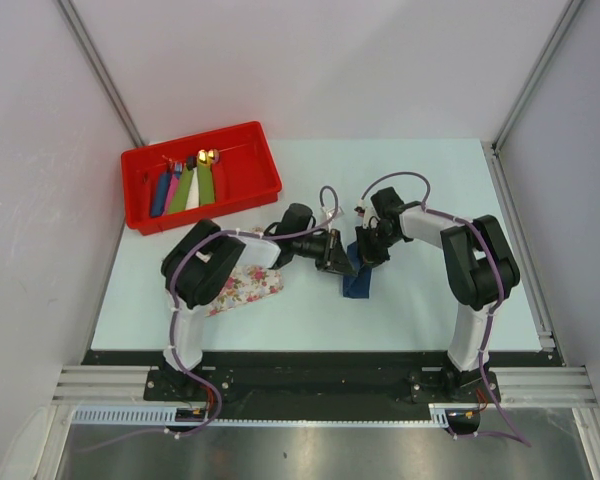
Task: Place the utensils on the paper napkin and roll it up
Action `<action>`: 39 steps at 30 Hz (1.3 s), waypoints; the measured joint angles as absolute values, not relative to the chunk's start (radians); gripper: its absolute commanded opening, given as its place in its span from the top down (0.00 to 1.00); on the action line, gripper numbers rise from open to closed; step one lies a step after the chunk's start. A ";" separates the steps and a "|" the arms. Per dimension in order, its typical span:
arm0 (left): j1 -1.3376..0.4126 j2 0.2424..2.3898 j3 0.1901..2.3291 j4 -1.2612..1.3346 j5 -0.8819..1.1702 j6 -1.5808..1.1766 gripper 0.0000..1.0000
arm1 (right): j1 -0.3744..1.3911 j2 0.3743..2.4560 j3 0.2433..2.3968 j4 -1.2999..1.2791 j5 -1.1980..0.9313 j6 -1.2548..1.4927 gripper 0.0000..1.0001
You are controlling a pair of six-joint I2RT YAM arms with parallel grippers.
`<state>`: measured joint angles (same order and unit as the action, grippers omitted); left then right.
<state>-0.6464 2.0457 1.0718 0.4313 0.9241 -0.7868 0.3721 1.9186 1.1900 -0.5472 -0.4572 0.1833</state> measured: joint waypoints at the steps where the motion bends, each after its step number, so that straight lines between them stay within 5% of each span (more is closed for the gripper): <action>1: -0.652 2.059 1.079 0.431 0.920 -0.786 0.89 | 0.371 1.919 1.191 -0.548 -0.459 0.184 0.96; 22: -0.665 2.173 1.157 0.259 0.852 -0.775 1.00 | 0.331 1.923 1.200 -0.556 -0.525 0.199 0.83; 39: -0.665 2.173 1.169 0.236 0.852 -0.759 1.00 | 0.247 1.878 1.151 -0.515 -0.638 0.212 0.87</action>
